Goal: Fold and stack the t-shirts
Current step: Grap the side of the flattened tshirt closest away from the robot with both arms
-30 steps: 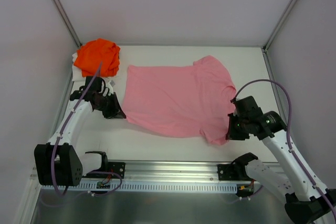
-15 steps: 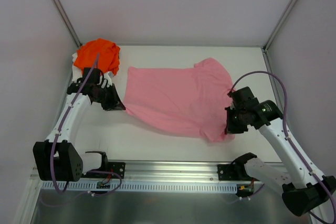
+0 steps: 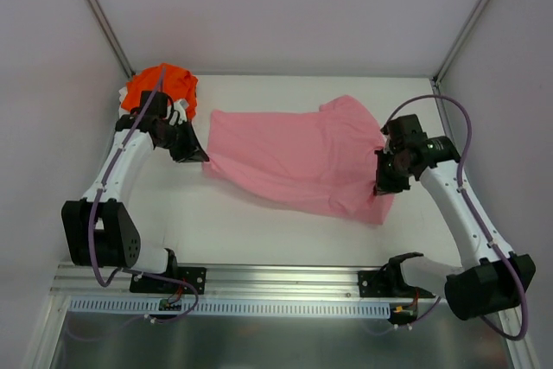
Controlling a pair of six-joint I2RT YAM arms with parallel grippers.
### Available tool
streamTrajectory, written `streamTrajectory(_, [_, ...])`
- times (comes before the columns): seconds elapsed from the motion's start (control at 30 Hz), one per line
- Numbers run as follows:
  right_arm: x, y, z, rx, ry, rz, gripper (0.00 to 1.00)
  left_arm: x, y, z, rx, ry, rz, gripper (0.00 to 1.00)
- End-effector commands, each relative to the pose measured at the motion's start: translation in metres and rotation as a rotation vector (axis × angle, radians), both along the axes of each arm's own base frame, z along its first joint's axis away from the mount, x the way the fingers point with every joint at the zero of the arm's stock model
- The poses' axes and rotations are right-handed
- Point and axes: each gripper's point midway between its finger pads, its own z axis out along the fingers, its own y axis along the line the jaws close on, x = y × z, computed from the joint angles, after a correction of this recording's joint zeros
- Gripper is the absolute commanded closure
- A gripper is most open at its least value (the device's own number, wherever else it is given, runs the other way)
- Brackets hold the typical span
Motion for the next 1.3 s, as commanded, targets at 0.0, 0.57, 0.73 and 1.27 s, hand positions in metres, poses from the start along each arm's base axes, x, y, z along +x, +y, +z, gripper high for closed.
streamTrajectory(0.0, [0.031,-0.006,0.014,-0.006,-0.062,0.010,1.00,0.017,-0.004,0.011,-0.032,-0.032,0.007,1.00])
streamTrajectory(0.57, [0.124,-0.006,-0.006,-0.002,-0.021,-0.042,1.00,0.047,-0.005,-0.019,-0.037,0.023,-0.004,1.00])
streamTrajectory(0.73, [0.151,-0.006,-0.006,0.019,-0.029,-0.068,1.00,0.054,-0.005,-0.033,-0.036,0.055,-0.007,1.00])
streamTrajectory(1.27, [0.191,-0.035,-0.045,-0.020,0.050,-0.144,1.00,0.061,-0.002,-0.056,-0.013,0.119,-0.023,0.85])
